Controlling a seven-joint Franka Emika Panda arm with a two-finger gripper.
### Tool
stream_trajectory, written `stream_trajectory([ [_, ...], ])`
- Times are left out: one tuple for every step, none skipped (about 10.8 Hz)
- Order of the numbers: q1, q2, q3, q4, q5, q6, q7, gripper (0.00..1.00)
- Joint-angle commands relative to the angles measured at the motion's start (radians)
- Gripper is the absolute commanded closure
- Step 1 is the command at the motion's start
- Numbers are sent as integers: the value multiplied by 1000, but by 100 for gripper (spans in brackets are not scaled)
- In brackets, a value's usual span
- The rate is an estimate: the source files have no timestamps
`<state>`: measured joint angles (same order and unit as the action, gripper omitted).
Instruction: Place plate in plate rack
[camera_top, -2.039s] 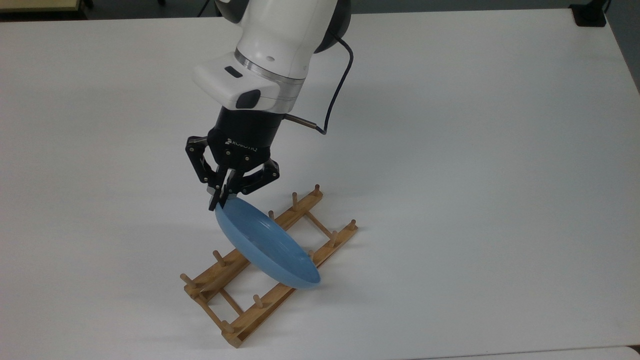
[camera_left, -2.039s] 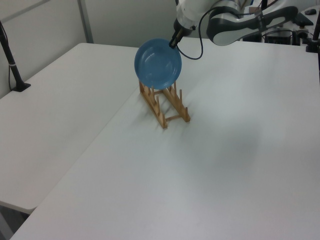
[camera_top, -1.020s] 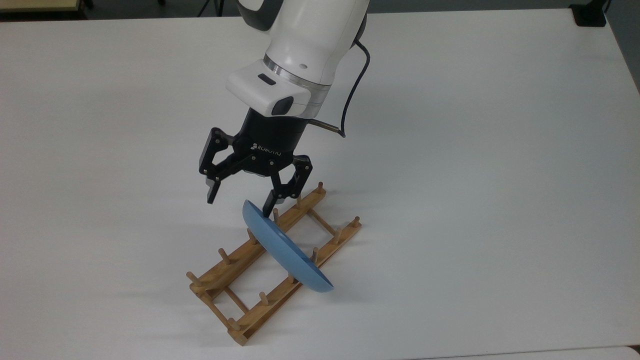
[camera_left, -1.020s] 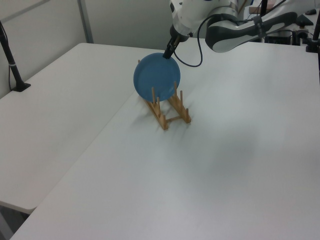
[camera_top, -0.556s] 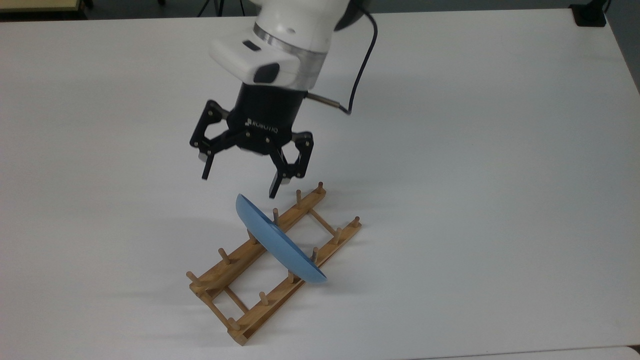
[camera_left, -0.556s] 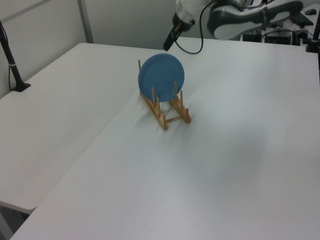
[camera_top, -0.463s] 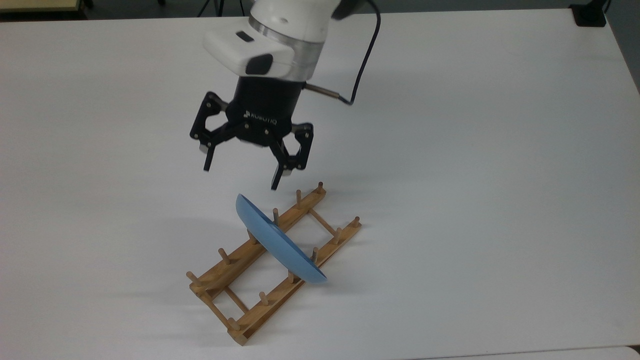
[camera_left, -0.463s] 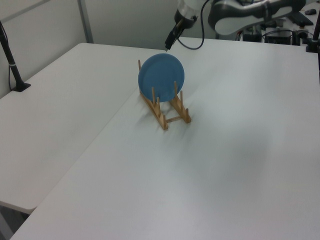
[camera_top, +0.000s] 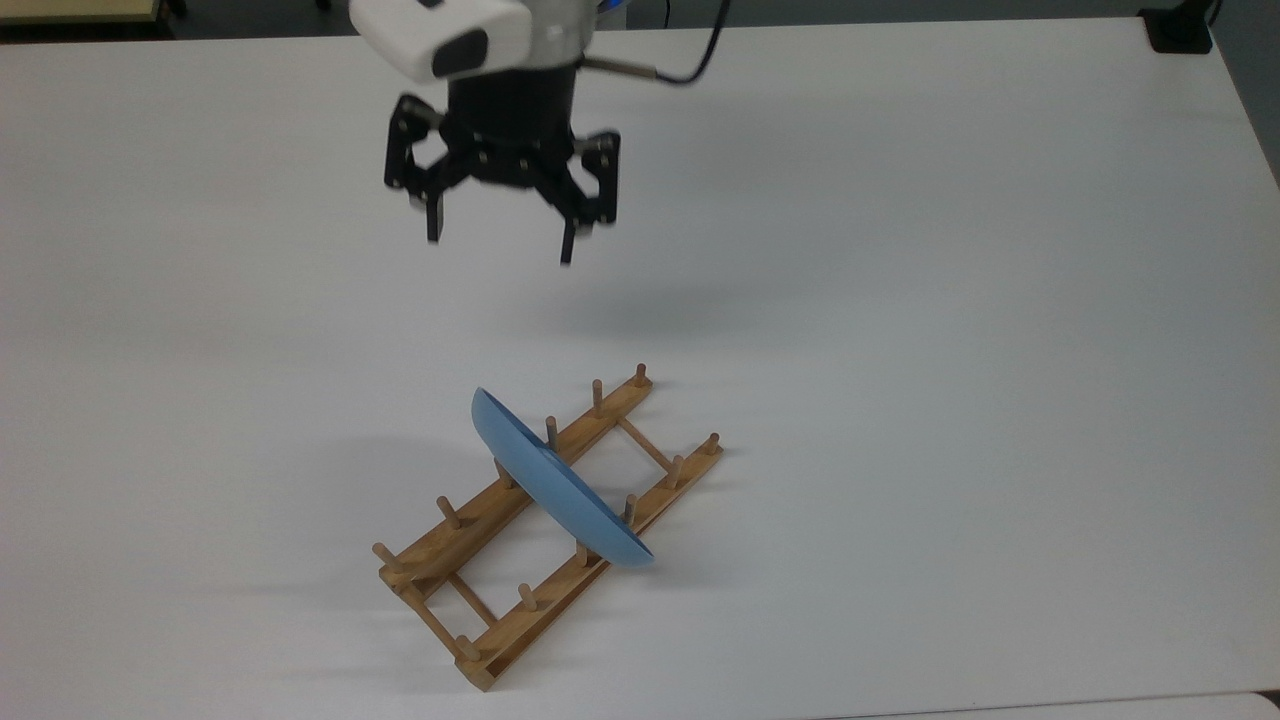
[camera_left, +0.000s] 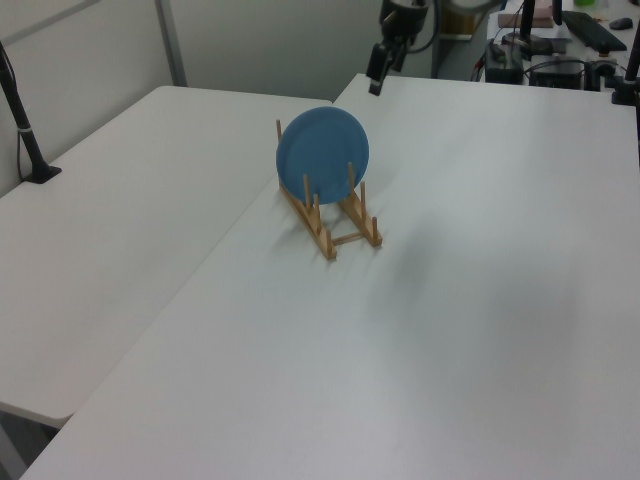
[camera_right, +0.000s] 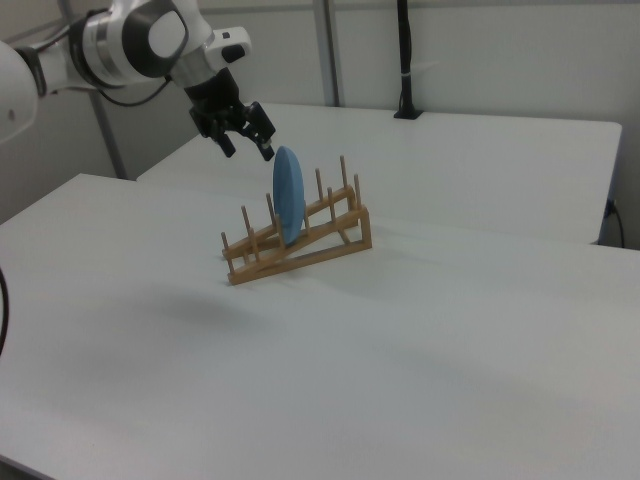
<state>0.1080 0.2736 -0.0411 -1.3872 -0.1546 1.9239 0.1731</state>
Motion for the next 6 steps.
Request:
stream_trajectory([
  [-28, -196, 0, -186, 121, -132, -52, 0],
  [-31, -230, 6, -208, 121, -211, -56, 0],
  [-33, -243, 7, -208, 121, -259, -69, 0],
  [-31, -250, 6, -202, 121, -273, -70, 0],
  [-30, -248, -3, -200, 121, -281, -69, 0],
  [-28, -246, -3, -202, 116, -290, -69, 0],
])
